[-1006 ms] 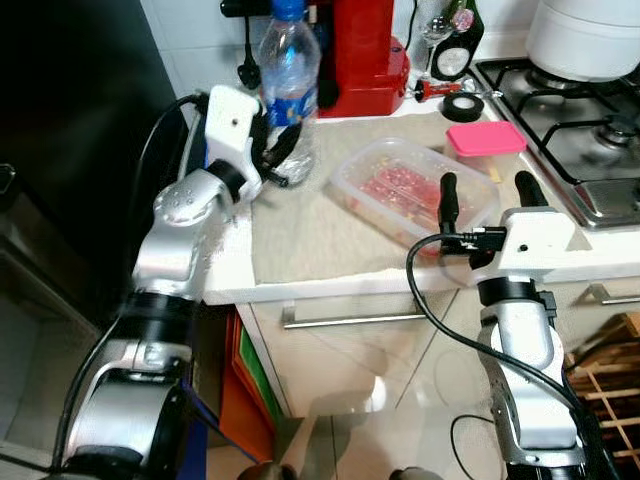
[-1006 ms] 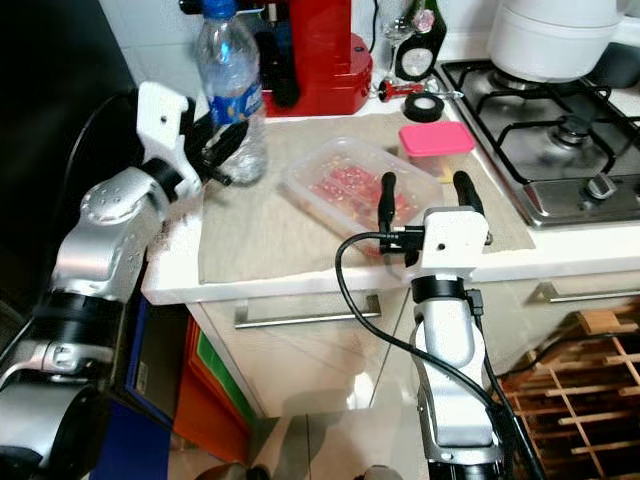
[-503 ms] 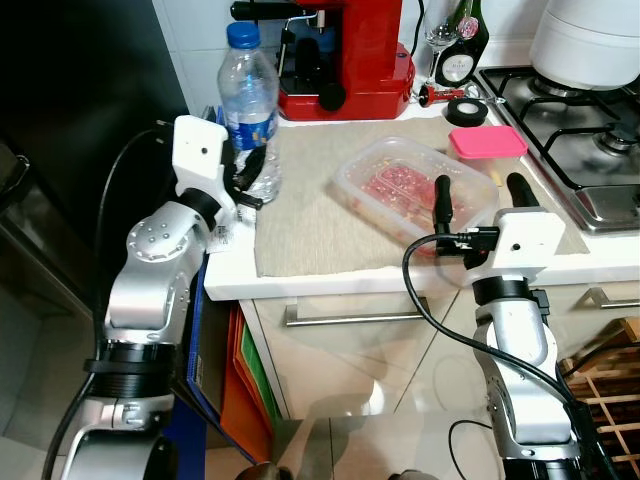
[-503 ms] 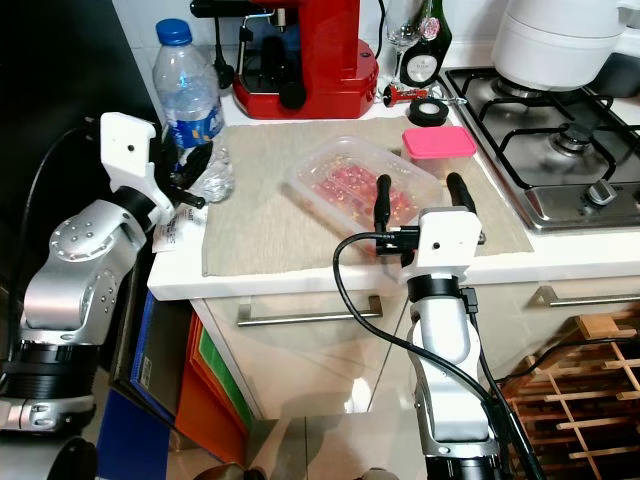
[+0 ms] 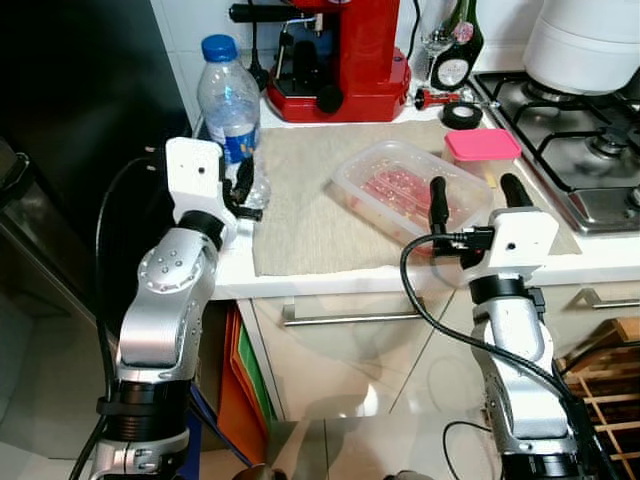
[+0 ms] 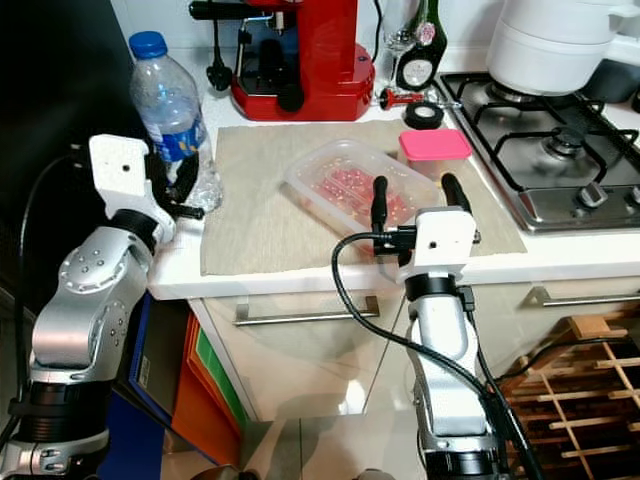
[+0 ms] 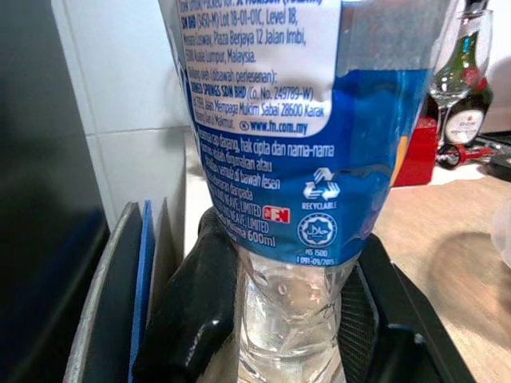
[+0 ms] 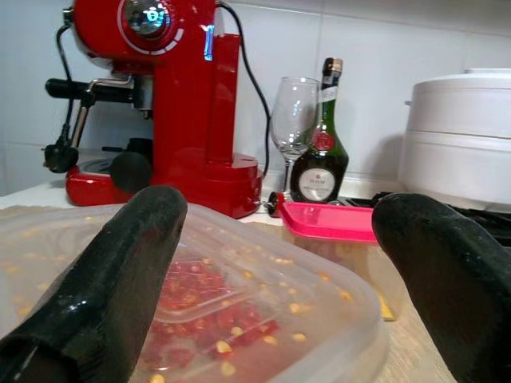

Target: Restocking fridge

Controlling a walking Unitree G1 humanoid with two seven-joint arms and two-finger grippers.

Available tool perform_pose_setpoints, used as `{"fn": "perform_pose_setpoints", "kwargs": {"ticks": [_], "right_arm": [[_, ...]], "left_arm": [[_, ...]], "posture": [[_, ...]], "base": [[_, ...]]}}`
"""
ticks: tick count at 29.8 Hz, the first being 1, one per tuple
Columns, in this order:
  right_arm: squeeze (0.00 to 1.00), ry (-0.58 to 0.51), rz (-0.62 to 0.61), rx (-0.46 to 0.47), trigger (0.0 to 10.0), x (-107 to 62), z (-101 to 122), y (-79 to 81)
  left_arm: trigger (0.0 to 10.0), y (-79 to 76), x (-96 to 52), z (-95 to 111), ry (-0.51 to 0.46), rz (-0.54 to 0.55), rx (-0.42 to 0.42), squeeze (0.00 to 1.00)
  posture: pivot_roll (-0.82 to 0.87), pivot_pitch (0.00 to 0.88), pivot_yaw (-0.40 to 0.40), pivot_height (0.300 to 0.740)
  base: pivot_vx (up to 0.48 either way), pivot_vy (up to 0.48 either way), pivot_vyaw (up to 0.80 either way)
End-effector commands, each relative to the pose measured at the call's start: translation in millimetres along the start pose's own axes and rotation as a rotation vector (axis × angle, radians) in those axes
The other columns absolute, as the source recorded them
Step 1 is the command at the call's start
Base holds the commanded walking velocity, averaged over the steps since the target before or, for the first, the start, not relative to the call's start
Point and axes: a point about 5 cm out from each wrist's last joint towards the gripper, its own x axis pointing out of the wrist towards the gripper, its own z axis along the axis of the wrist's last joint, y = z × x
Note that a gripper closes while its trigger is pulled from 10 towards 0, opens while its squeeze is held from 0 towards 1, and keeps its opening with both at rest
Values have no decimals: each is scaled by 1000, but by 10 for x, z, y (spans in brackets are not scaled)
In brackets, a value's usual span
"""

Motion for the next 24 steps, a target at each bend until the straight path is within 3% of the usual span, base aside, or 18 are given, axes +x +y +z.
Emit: {"fn": "perform_pose_setpoints", "kwargs": {"ticks": [1,6,14,24], "right_arm": [[0,28,4,9,10000,10,-59,3],[0,87,-27,49,10000,-10,-165,-31],[0,69,-32,36,10000,-4,-129,-78],[0,66,-17,27,10000,-9,-125,-72]], "left_arm": [[10000,-33,1,32,-15,9,14,0],[10000,-94,35,-34,13,-15,-26,0],[10000,-163,30,-55,13,-30,3,0],[10000,-200,31,-41,1,-30,-34,0]], "posture": [[-23,8,34,740],[-29,12,37,740],[-40,17,36,740],[-39,24,25,740]], "base": [[0,0,0],[0,0,0],[0,0,0],[0,0,0]]}}
